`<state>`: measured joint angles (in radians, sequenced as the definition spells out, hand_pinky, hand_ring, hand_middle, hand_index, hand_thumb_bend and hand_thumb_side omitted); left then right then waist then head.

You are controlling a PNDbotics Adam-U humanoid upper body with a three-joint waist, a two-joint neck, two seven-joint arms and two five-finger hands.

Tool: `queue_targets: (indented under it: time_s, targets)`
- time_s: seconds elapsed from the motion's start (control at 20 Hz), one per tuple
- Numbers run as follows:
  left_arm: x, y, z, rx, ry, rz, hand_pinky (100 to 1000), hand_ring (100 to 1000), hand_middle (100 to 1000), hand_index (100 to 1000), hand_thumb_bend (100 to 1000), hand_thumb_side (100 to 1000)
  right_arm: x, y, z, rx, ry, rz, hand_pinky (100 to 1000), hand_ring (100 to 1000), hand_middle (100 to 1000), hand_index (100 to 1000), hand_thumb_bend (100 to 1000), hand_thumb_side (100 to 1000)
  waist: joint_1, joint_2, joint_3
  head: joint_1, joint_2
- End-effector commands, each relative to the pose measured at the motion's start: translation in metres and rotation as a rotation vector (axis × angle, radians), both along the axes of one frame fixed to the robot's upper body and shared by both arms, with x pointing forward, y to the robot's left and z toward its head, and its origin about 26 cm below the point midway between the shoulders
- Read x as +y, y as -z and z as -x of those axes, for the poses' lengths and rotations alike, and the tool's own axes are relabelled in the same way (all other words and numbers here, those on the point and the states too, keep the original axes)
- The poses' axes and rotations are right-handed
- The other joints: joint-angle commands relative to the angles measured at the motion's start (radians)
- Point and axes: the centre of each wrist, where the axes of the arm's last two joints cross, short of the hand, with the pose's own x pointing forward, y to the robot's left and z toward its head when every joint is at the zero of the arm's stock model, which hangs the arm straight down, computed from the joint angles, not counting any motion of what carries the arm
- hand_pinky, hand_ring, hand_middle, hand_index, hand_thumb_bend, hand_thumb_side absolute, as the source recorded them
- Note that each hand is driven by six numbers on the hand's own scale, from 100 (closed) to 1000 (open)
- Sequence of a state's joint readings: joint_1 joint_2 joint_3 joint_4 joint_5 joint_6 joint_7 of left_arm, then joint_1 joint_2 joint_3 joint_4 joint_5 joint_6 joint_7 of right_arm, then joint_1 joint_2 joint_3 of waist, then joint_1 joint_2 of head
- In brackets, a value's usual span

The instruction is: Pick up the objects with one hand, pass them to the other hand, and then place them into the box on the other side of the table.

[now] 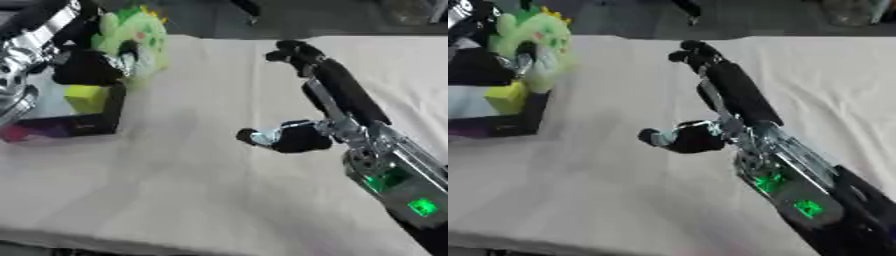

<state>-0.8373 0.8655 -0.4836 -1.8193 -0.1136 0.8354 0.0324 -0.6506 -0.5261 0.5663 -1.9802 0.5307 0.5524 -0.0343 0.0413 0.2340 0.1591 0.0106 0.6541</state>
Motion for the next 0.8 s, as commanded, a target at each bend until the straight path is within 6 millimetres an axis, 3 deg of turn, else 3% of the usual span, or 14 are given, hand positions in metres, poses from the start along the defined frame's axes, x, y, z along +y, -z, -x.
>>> queue_targets:
  time_s: [0.05,0.8]
  targets:
    - [0.025,-0.012,-0.011,-0.058,-0.119,0.008,737,529,357,147,100,222,-0.003,-0.010,0.002,-0.038,-0.006,0.001,780,895,917,853,734,339,0.006,0.005,-0.001,0.026,-0.019]
    - [0.090,0.023,-0.073,-0.072,-0.391,0.016,750,557,397,180,100,212,-0.004,-0.011,0.002,-0.051,0.007,-0.029,774,888,910,845,731,335,-0.001,0.014,-0.018,0.070,-0.043]
